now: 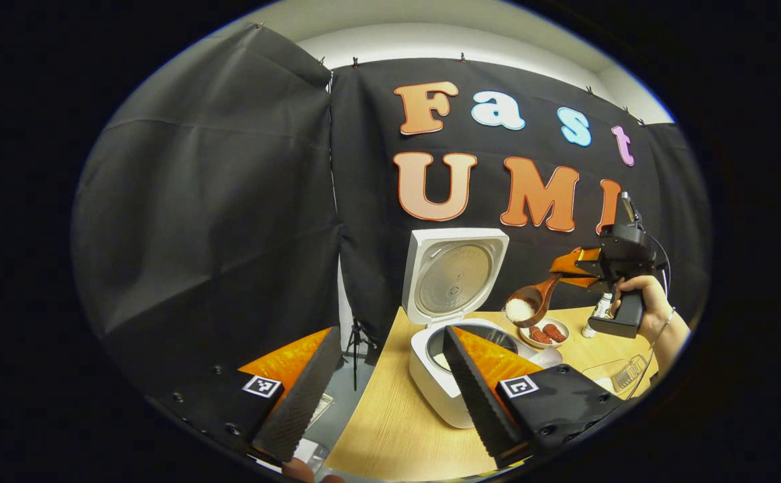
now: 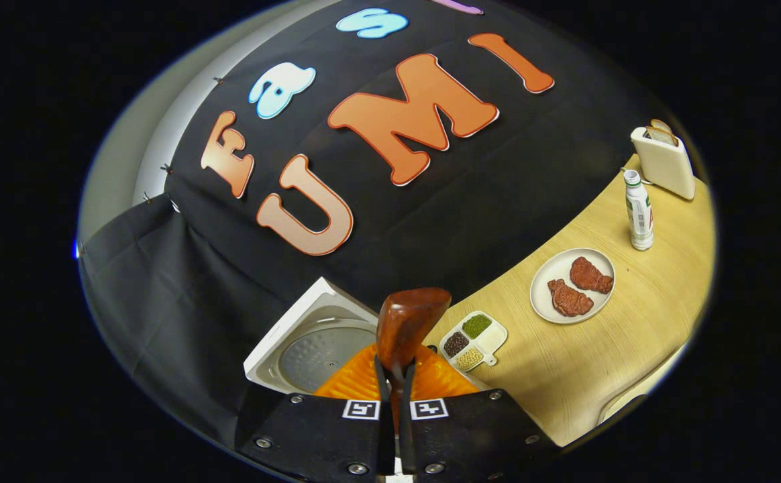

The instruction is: Close the left gripper, press the button to open the rice cooker; take a wooden spoon from the chopstick holder with the right hand, scoop a spoonful of rice and pour it into the rice cooker, then put the wooden spoon back into the chopstick holder.

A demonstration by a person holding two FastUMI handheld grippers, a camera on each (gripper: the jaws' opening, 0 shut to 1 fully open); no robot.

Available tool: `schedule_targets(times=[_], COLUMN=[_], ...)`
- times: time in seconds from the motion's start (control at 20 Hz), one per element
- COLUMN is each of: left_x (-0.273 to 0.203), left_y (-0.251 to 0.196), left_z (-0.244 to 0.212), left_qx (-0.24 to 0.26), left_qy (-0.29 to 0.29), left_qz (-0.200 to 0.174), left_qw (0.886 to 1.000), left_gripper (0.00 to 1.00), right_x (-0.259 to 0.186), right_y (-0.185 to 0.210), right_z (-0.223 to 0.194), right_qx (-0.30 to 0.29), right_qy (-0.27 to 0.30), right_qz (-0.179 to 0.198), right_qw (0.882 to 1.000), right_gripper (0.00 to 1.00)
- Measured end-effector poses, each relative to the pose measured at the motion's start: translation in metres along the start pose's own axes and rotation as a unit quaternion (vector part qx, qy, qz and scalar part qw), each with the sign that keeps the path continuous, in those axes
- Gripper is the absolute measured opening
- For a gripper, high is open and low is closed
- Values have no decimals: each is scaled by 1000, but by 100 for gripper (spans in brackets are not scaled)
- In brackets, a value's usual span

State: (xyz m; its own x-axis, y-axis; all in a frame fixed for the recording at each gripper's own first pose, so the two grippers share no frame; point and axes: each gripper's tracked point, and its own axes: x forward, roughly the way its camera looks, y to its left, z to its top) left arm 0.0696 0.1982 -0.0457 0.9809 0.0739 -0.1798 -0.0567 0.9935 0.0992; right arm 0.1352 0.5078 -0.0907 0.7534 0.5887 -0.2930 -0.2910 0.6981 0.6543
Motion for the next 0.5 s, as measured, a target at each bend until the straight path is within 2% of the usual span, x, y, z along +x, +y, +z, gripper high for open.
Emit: schedule_targets(times=[0.35, 0.5], left_x=[6, 7], left_y=[9, 9], left_z=[-4, -3], left_qx=[2, 2], left_qy=[3, 3], left_qz=[0, -3], left_qw=[1000, 1000], left_gripper=[100, 100], right_x=[4, 5], right_y=[13, 20], right_z=[-7, -6], right_qx=[-86, -96], right_qy=[-9, -11], right_qz=[-6, 1], right_qw=[996, 995], right_gripper=[2, 2])
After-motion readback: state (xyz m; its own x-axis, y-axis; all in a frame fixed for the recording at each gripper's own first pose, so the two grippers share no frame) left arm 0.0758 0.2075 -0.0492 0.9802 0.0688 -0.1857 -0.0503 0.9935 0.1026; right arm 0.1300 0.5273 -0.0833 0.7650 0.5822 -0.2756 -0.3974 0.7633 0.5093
